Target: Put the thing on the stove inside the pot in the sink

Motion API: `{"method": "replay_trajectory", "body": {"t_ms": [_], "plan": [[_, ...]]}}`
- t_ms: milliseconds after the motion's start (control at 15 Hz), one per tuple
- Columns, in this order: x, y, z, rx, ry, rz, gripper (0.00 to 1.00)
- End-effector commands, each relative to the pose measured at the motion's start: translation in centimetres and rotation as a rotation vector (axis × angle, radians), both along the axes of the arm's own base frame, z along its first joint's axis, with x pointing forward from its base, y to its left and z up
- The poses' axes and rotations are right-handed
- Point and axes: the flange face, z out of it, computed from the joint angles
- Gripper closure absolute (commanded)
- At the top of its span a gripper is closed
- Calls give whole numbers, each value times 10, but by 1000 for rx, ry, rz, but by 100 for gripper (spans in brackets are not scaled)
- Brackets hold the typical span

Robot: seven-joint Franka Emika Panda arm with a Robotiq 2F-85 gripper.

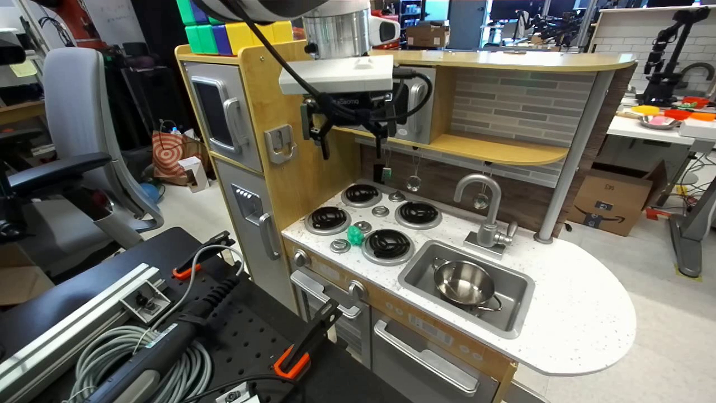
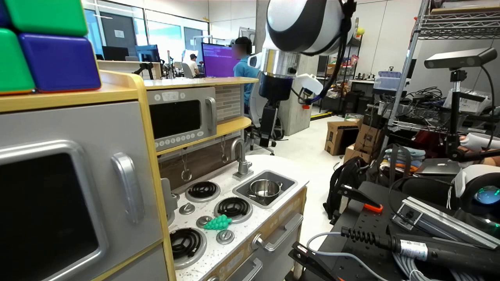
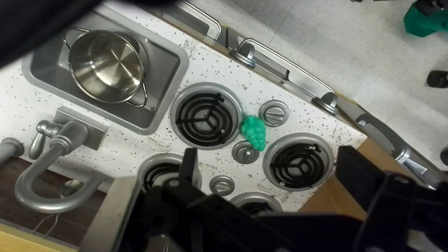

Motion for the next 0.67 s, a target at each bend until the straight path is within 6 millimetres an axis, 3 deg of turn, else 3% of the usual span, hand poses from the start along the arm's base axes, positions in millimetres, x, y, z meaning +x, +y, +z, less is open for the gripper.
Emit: {"method": "replay_trajectory", "body": {"t_ms": [0, 400, 600], "plan": [[8, 12, -43, 0, -9, 22, 0], [30, 21, -114, -99, -31, 88, 0], [44, 30, -141, -110, -54, 83, 0]]}}
